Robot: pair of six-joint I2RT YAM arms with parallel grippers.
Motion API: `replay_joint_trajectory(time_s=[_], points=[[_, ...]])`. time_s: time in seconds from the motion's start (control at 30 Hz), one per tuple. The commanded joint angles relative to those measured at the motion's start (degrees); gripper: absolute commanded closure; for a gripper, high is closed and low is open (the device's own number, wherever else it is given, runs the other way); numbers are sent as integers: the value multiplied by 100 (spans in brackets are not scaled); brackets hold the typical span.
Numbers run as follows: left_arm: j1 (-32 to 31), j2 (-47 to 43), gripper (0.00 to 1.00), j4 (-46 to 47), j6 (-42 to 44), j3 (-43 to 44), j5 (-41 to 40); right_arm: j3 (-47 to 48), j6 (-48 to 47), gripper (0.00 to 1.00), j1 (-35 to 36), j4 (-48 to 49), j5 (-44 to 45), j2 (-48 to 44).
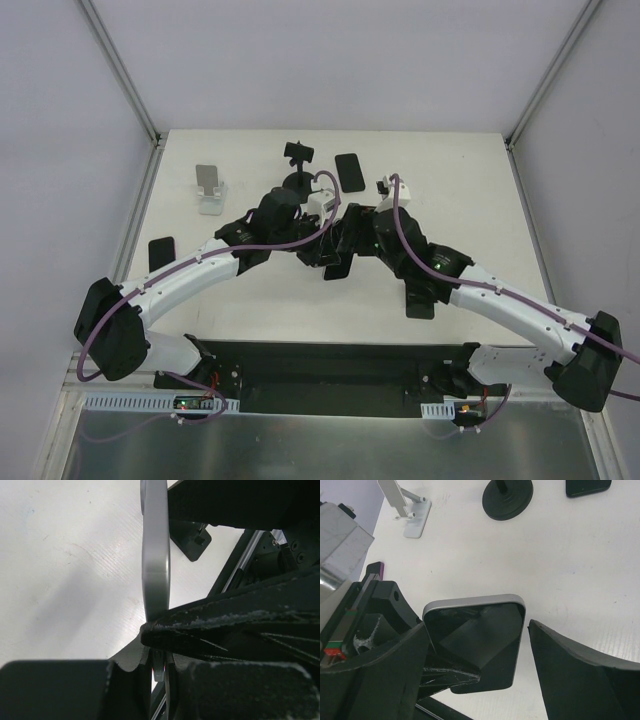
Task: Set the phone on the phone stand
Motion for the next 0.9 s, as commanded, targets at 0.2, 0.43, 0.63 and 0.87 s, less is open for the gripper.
replay_joint_trajectory(time_s=[0.2, 0.43, 0.63, 0.87], points=[[-156, -123, 100, 349, 142, 122, 29, 354, 22, 17, 30, 183, -299, 324], [-182, -193, 100, 349, 169, 104, 55, -50, -57, 21, 21, 727, -422, 114], [-200, -220, 100, 428, 195, 95, 292, -489, 66, 13, 30, 1105, -316, -264], [-217, -378, 100, 639, 160, -54, 399, -894, 171, 13, -172, 1177, -572, -765]])
